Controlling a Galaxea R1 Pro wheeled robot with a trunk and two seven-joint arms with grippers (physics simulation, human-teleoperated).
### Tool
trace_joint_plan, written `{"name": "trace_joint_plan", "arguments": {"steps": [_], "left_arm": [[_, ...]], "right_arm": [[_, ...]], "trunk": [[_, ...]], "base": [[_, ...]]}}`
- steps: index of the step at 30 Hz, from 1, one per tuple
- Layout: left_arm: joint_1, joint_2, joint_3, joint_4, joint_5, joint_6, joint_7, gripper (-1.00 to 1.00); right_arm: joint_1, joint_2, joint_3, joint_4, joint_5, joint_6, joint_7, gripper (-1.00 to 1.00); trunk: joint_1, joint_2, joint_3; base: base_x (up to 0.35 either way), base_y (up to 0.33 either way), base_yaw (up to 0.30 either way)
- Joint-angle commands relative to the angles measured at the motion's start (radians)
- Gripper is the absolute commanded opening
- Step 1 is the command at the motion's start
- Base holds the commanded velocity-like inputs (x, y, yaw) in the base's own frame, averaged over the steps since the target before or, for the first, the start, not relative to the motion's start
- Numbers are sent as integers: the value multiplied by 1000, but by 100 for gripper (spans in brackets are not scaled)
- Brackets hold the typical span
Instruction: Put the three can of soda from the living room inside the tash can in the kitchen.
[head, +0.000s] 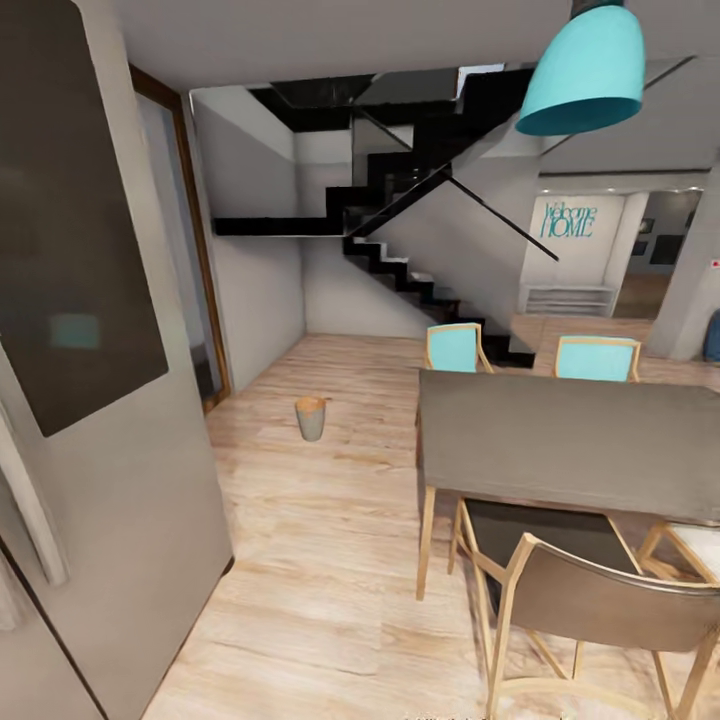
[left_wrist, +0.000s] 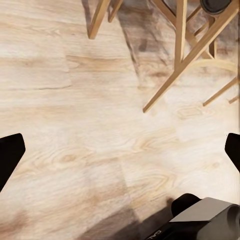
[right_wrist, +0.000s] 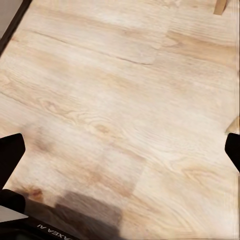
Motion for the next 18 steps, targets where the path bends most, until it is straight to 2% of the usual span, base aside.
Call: {"name": "trace_joint_plan", "arguments": {"steps": [1,8,18], "left_arm": [[0,0,0,0,0,0,0,100],[0,0,0,0,0,0,0,100],[0,0,0,0,0,0,-1,100]], "right_arm": [[0,0,0,0,0,0,0,100],[0,0,0,0,0,0,0,100],[0,0,1,0,0,0,0,100]], "trunk": [[0,0,0],[0,0,0],[0,0,0]], "base": [[0,0,-262],[60,32,-172],[242,166,-23]]}}
